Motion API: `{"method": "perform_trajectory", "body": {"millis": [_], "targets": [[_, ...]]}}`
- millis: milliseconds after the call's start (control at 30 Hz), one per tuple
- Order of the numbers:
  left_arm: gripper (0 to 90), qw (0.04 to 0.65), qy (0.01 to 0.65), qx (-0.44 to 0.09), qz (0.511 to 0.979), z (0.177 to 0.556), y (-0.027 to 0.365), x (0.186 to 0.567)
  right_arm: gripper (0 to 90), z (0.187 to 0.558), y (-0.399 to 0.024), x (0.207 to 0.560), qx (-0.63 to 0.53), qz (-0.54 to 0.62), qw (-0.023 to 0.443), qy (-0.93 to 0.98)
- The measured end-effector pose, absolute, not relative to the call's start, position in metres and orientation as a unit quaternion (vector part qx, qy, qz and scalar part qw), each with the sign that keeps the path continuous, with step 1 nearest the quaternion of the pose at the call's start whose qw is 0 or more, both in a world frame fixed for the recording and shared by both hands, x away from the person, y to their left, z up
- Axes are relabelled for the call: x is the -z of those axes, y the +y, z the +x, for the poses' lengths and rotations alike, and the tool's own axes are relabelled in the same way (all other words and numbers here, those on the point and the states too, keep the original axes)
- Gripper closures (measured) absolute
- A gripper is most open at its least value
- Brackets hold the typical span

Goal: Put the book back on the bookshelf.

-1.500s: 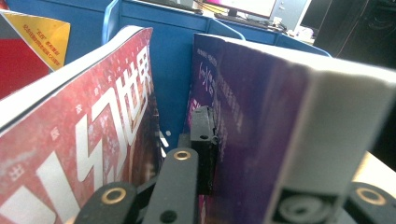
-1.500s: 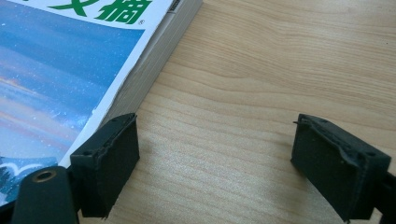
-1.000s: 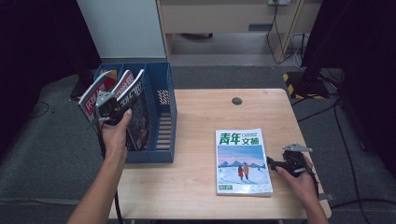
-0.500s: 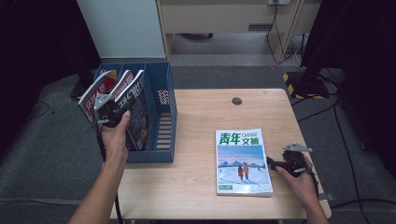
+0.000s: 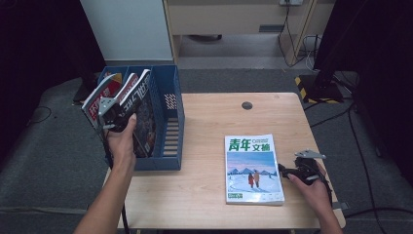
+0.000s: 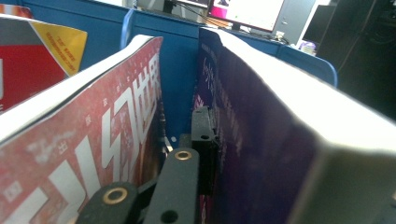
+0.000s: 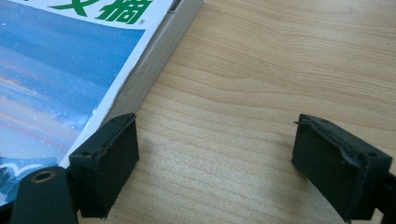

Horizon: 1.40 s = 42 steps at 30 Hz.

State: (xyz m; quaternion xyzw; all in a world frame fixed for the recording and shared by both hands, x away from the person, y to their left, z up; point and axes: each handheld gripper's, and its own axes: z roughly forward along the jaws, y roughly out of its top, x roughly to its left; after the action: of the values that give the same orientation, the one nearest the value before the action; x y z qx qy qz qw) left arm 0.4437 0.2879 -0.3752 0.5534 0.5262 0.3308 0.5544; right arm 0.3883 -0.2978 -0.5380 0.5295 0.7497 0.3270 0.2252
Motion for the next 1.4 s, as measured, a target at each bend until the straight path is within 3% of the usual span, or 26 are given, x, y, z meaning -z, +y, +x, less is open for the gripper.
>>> {"method": "perform_trajectory", "body": {"millis": [500, 833, 1400], "targets": [[79.2, 0.550, 0.537, -0.324, 0.552, 0.446, 0.292, 0.387, 14.7, 0.388, -0.297, 0.538, -0.328, 0.531, 0.224, 0.748], [67.5, 0.541, 0.538, -0.323, 0.560, 0.433, 0.295, 0.384, 14.7, 0.388, -0.296, 0.538, -0.328, 0.532, 0.225, 0.748], [59.5, 0.518, 0.542, -0.315, 0.582, 0.398, 0.304, 0.391, 14.0, 0.388, -0.296, 0.538, -0.328, 0.530, 0.225, 0.749]]}}
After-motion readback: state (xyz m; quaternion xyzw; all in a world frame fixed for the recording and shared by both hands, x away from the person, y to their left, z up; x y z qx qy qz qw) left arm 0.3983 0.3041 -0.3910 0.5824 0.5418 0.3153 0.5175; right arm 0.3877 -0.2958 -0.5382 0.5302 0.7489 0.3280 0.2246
